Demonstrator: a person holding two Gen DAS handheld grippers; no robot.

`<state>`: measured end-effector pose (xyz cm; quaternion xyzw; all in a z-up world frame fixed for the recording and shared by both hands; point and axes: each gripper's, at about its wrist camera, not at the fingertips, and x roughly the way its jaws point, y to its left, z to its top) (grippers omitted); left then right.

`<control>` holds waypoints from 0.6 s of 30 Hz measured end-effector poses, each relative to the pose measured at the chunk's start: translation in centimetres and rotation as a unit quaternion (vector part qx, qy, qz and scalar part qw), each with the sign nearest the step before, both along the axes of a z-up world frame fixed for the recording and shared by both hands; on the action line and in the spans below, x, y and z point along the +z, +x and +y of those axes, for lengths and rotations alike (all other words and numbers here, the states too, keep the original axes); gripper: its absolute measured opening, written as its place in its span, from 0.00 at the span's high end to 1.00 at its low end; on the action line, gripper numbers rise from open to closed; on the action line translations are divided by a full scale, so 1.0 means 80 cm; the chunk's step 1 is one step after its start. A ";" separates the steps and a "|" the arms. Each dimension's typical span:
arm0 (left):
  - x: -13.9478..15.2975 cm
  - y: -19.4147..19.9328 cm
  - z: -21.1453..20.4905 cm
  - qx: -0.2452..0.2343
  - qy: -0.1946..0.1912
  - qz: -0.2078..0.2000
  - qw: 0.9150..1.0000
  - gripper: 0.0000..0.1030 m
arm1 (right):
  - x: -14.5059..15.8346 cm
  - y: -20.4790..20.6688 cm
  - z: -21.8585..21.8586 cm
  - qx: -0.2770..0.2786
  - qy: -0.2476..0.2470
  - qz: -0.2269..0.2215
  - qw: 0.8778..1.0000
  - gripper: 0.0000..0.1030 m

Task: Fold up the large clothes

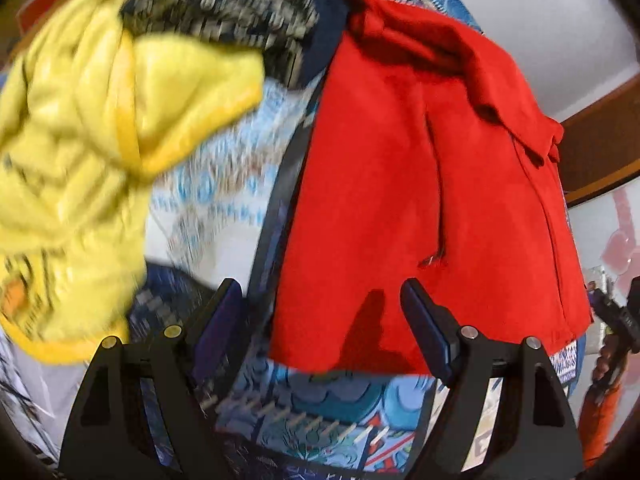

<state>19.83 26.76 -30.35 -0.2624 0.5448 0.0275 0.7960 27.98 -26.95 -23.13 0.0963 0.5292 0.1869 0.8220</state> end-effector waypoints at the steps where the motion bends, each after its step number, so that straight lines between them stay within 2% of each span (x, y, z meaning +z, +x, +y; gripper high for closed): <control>1: -0.006 -0.005 -0.003 0.001 -0.006 0.000 1.000 0.29 | -0.003 -0.003 0.000 0.002 0.000 0.000 1.000 0.25; 4: -0.012 -0.008 -0.009 0.003 0.013 -0.003 1.000 0.40 | -0.006 -0.009 0.005 0.007 -0.012 -0.011 1.000 0.25; 5: -0.014 -0.008 -0.012 0.004 0.018 -0.002 1.000 0.48 | -0.006 -0.009 0.007 0.009 -0.009 -0.013 1.000 0.28; 6: -0.015 -0.007 -0.013 0.005 0.020 0.000 1.000 0.53 | -0.008 -0.009 0.010 0.013 -0.005 -0.012 1.000 0.36; 8: -0.015 -0.005 -0.018 0.004 0.044 0.003 0.999 0.58 | -0.011 -0.010 0.021 0.025 -0.013 -0.016 0.999 0.43; 10: -0.008 -0.005 -0.030 -0.005 0.089 0.000 0.996 0.66 | -0.012 -0.012 0.030 0.036 -0.023 -0.023 0.999 0.52; 12: -0.002 -0.007 -0.037 -0.012 0.115 -0.003 0.993 0.75 | -0.011 -0.013 0.037 0.045 -0.020 -0.024 0.999 0.68; 15: 0.010 -0.011 -0.049 -0.023 0.164 -0.008 0.986 0.88 | -0.006 -0.014 0.048 0.058 -0.017 -0.030 0.998 0.85; 18: 0.023 -0.017 -0.055 -0.032 0.189 -0.018 0.981 0.96 | 0.003 -0.014 0.056 0.065 -0.012 -0.042 0.997 0.89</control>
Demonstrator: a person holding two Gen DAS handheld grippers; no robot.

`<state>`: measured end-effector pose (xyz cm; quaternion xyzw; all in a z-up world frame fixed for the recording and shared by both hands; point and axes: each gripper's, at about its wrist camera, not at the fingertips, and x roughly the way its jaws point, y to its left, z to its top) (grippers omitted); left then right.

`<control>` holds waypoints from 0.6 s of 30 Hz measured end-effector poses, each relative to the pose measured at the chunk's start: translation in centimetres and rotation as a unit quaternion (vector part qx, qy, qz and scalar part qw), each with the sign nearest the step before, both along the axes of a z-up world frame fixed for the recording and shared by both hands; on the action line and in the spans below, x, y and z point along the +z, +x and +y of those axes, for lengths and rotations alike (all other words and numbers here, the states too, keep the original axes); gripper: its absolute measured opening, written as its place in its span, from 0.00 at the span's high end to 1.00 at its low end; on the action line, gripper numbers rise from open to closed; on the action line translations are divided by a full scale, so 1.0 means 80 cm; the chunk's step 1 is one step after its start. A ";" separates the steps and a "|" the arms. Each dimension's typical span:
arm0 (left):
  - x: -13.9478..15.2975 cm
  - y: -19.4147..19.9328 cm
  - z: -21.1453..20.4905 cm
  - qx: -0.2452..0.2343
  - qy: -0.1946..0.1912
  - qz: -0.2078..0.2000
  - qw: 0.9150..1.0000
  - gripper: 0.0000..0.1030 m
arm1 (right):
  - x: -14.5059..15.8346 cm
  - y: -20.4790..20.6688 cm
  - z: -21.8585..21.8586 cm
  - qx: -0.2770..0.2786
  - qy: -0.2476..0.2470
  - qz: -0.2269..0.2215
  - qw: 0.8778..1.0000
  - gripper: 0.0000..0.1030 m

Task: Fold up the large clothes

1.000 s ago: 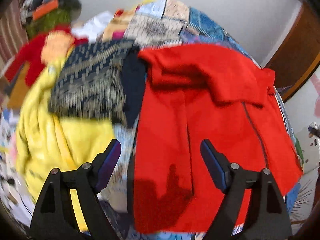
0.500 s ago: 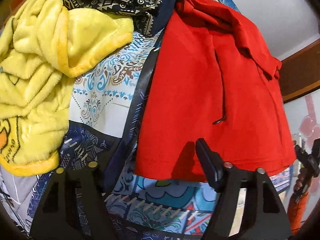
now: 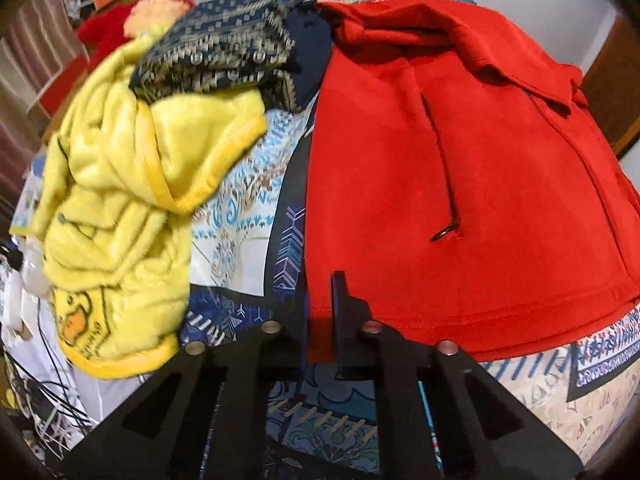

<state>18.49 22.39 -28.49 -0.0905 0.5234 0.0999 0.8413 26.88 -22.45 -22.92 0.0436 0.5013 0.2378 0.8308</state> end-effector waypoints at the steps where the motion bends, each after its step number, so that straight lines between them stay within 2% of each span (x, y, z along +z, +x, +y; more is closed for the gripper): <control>1: 0.007 0.000 -0.002 -0.008 -0.007 -0.008 1.000 0.96 | 0.003 0.001 0.003 0.004 0.002 -0.004 1.000 0.89; 4: 0.022 0.011 -0.012 -0.028 0.012 -0.017 0.999 0.96 | 0.018 0.007 0.010 0.011 0.010 -0.019 1.000 0.90; 6: 0.039 0.021 -0.017 -0.038 0.009 -0.030 0.999 0.96 | 0.031 0.015 0.013 0.011 0.029 -0.025 0.999 0.91; 13: 0.124 0.076 -0.001 -0.038 -0.058 -0.117 0.991 0.96 | 0.091 0.056 0.016 0.014 0.064 -0.066 0.996 0.92; 18: 0.184 0.126 0.021 -0.026 -0.068 -0.169 0.983 0.96 | 0.131 0.102 0.031 0.015 0.050 -0.107 0.993 0.92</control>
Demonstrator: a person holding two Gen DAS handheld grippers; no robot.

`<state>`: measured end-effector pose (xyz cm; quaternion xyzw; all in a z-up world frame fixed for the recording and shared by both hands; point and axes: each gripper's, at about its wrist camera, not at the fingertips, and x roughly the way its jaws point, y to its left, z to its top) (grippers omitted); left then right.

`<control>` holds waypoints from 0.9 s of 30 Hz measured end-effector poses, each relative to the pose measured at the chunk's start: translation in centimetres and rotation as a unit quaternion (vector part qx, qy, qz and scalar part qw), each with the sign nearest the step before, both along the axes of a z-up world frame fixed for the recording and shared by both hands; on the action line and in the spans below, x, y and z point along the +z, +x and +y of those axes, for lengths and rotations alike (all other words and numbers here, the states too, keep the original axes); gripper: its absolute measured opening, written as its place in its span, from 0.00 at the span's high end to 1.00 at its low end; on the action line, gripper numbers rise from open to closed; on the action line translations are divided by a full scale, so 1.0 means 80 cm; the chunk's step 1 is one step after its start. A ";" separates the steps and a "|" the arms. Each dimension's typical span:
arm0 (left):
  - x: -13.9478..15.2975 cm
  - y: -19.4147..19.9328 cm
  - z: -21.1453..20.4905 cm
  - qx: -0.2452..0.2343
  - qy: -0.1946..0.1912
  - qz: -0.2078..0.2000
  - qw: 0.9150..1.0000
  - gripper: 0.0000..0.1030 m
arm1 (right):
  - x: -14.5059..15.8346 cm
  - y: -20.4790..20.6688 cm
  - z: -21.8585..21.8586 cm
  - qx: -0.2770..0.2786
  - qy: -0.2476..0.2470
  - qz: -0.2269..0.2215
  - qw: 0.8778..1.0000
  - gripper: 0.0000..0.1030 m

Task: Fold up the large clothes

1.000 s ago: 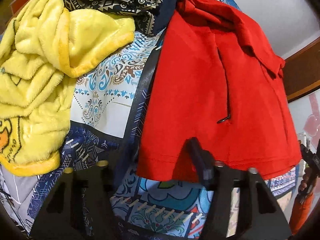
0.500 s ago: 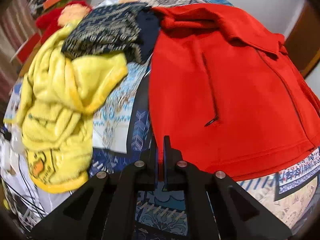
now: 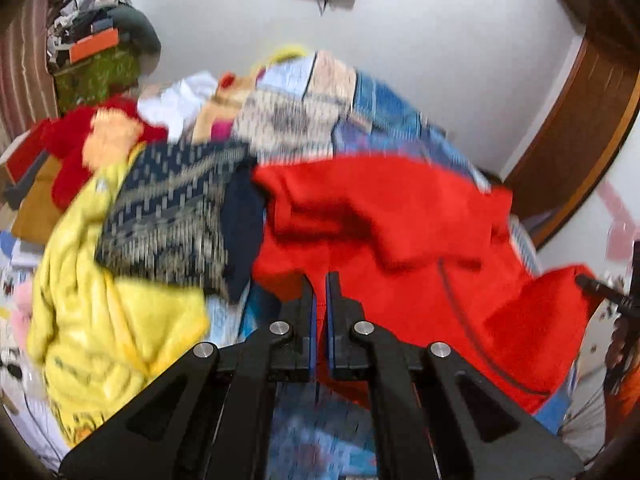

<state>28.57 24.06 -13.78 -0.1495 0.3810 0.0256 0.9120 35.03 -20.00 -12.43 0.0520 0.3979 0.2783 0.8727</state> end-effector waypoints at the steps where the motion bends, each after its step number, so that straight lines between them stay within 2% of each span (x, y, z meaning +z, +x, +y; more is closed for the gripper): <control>1: 0.012 0.014 0.006 0.004 -0.001 -0.010 1.000 0.96 | 0.009 0.015 0.003 -0.004 -0.001 -0.009 1.000 0.92; 4: 0.036 0.055 0.019 0.018 0.013 -0.028 0.999 0.96 | 0.028 0.058 0.006 -0.019 0.008 -0.021 1.000 0.92; 7: 0.051 0.101 0.033 0.037 0.024 -0.042 0.998 0.96 | 0.043 0.126 0.011 -0.043 0.019 -0.026 0.999 0.92; 12: 0.042 0.184 0.069 0.084 0.020 -0.047 0.995 0.96 | 0.034 0.231 0.027 -0.080 0.027 -0.015 0.996 0.92; 16: -0.002 0.259 0.093 0.108 0.010 -0.019 0.994 0.96 | -0.003 0.309 0.041 -0.106 0.016 0.008 0.994 0.92; 19: -0.049 0.303 0.096 0.119 0.028 0.022 0.992 0.96 | -0.046 0.352 0.056 -0.117 -0.019 0.025 0.993 0.91; 22: -0.101 0.334 0.099 0.120 0.034 0.072 0.990 0.96 | -0.081 0.369 0.066 -0.120 -0.050 0.034 0.991 0.91; 26: -0.142 0.351 0.091 0.104 0.056 0.114 0.986 0.95 | -0.093 0.377 0.051 -0.121 -0.030 0.051 0.991 0.91; 27: -0.148 0.353 0.087 0.103 0.072 0.122 0.985 0.91 | -0.089 0.378 0.046 -0.126 -0.026 0.052 0.990 0.90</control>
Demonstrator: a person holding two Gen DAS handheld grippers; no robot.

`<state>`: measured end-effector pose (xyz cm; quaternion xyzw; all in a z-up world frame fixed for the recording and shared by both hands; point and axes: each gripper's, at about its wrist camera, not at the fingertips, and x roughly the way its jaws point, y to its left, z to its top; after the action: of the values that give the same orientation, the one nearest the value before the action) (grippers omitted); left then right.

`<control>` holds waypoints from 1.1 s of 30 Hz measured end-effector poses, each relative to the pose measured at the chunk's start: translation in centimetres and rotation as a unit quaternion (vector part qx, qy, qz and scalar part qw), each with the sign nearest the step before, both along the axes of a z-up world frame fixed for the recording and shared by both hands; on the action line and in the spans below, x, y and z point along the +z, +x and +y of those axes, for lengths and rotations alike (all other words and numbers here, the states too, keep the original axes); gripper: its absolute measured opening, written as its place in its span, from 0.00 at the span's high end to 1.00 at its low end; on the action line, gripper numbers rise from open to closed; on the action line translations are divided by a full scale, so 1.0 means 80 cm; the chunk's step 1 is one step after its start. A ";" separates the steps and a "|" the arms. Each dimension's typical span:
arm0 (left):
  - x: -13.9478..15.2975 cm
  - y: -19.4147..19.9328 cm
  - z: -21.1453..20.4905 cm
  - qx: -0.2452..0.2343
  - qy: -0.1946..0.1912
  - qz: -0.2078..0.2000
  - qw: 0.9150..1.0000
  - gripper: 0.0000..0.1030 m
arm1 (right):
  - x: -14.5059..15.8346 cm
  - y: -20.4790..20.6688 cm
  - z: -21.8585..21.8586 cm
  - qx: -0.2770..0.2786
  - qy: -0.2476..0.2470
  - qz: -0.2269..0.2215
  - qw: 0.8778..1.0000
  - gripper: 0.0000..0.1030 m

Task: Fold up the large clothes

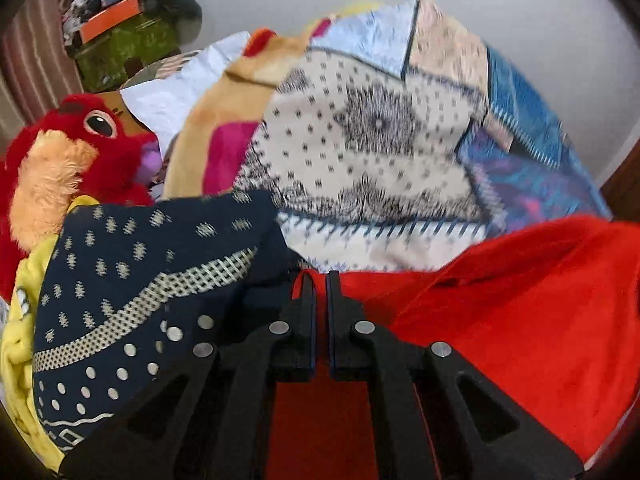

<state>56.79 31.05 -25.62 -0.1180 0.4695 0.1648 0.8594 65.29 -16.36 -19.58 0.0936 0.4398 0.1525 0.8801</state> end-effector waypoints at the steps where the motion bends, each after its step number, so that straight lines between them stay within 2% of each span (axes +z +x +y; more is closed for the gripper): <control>1: -0.003 0.001 -0.003 0.001 0.016 0.009 1.000 0.90 | 0.007 0.000 -0.006 -0.014 -0.005 -0.008 1.000 0.88; 2: -0.003 0.004 -0.005 0.001 0.027 0.017 0.999 0.90 | 0.016 -0.003 -0.011 -0.037 -0.031 -0.024 0.999 0.81; 3: -0.004 0.004 -0.006 0.001 0.046 0.029 0.999 0.90 | 0.028 -0.008 -0.016 -0.074 -0.079 -0.049 0.993 0.80; 4: -0.004 0.004 -0.007 -0.002 0.069 0.041 0.997 0.90 | 0.040 -0.013 -0.019 -0.106 -0.127 -0.073 0.984 0.80; 5: -0.001 0.002 -0.007 -0.006 0.085 0.053 0.995 0.90 | 0.057 -0.019 -0.028 -0.144 -0.180 -0.103 0.968 0.78; 6: 0.002 0.001 -0.006 -0.008 0.090 0.056 0.994 0.90 | 0.067 -0.021 -0.037 -0.152 -0.185 -0.110 0.965 0.78; 8: 0.022 -0.009 0.000 -0.014 0.082 0.045 0.996 0.87 | 0.085 -0.026 -0.056 -0.133 -0.149 -0.101 0.975 0.78; 10: 0.050 -0.024 0.001 -0.023 0.067 0.014 0.997 0.70 | 0.102 -0.038 -0.071 -0.096 -0.102 -0.093 0.986 0.78; 11: 0.062 -0.029 -0.002 -0.026 0.070 0.001 0.997 0.59 | 0.105 -0.043 -0.073 -0.087 -0.095 -0.094 0.987 0.78; 12: 0.075 -0.036 -0.006 -0.032 0.077 -0.014 0.996 0.52 | 0.110 -0.052 -0.071 -0.071 -0.087 -0.095 0.989 0.78; 14: 0.099 -0.051 -0.022 -0.050 0.089 -0.035 0.994 0.49 | 0.115 -0.068 -0.061 -0.041 -0.074 -0.094 0.992 0.78; 16: 0.120 -0.065 -0.045 -0.081 0.079 -0.051 0.992 0.47 | 0.116 -0.088 -0.038 -0.003 -0.061 -0.089 0.994 0.78; 20: 0.139 -0.086 -0.085 -0.126 0.065 -0.075 0.987 0.33 | 0.101 -0.119 0.021 0.059 -0.055 -0.078 0.994 0.78; 23: 0.141 -0.098 -0.120 -0.159 0.057 -0.086 0.982 0.27 | 0.084 -0.143 0.071 0.105 -0.052 -0.071 0.991 0.78; 26: 0.132 -0.103 -0.151 -0.187 0.034 -0.088 0.978 0.26 | 0.064 -0.164 0.119 0.145 -0.055 -0.060 0.986 0.78; 29: 0.108 -0.098 -0.172 -0.202 0.002 -0.085 0.976 0.26 | 0.037 -0.173 0.160 0.169 -0.077 -0.056 0.981 0.78; 33: 0.059 -0.081 -0.185 -0.204 -0.029 -0.058 0.977 0.26 | -0.002 -0.171 0.187 0.182 -0.113 -0.040 0.976 0.78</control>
<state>50.35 16.24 -20.87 -0.0541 0.4378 -0.0345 0.8968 51.58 -1.38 -19.76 -0.0942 0.4282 0.2632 0.8593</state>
